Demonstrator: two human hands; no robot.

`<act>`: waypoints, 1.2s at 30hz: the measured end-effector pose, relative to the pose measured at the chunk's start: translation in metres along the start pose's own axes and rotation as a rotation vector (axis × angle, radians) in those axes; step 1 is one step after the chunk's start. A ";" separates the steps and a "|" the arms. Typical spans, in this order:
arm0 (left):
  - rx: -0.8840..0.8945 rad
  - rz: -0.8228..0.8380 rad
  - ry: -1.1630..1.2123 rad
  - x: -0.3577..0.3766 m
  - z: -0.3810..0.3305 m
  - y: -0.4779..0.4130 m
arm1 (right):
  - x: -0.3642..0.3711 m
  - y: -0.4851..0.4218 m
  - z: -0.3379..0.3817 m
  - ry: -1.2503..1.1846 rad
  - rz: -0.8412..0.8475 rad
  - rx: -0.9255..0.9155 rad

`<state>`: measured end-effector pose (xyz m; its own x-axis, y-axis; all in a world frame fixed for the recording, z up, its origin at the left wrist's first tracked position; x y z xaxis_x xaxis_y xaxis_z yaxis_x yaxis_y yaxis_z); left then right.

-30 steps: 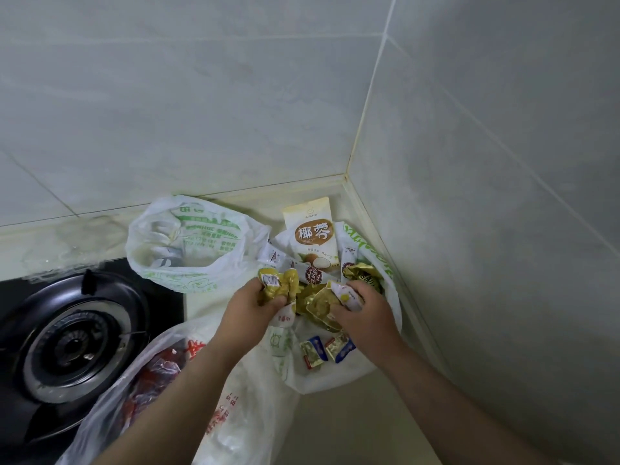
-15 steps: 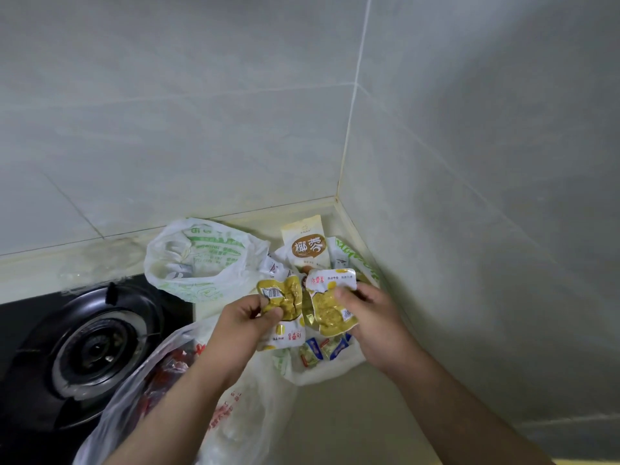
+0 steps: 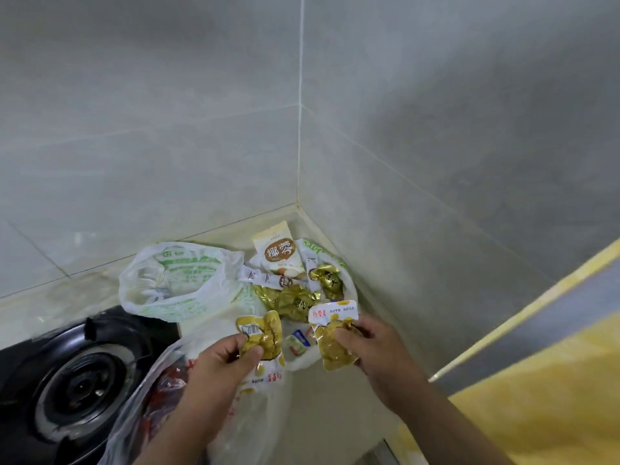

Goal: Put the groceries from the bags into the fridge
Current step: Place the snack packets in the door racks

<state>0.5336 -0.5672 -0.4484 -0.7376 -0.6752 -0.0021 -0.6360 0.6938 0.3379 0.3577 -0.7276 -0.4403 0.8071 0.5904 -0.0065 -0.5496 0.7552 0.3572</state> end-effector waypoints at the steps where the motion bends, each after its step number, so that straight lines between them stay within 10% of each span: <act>1: -0.003 0.013 -0.013 0.000 0.000 0.002 | -0.002 0.006 -0.005 0.005 -0.035 0.011; 17: -0.070 0.238 -0.029 0.003 0.019 0.019 | -0.033 0.139 -0.040 -0.233 -0.458 -0.007; 36: 0.165 1.012 -0.202 0.205 0.006 0.228 | -0.107 0.412 -0.072 -0.403 -0.981 -0.222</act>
<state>0.2359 -0.5460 -0.3776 -0.9575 0.2845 0.0474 0.2883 0.9477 0.1369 0.0293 -0.4599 -0.3596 0.9056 -0.4055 0.1241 0.3801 0.9060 0.1863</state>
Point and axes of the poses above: each hand's wrist, its own y-axis away from the middle knuckle, its own x-axis out of the palm, z = x × y, the point moved 5 cm from there along -y, towards the middle knuckle, and after that the axes turned 1 degree about y, right-handed, at the moved point
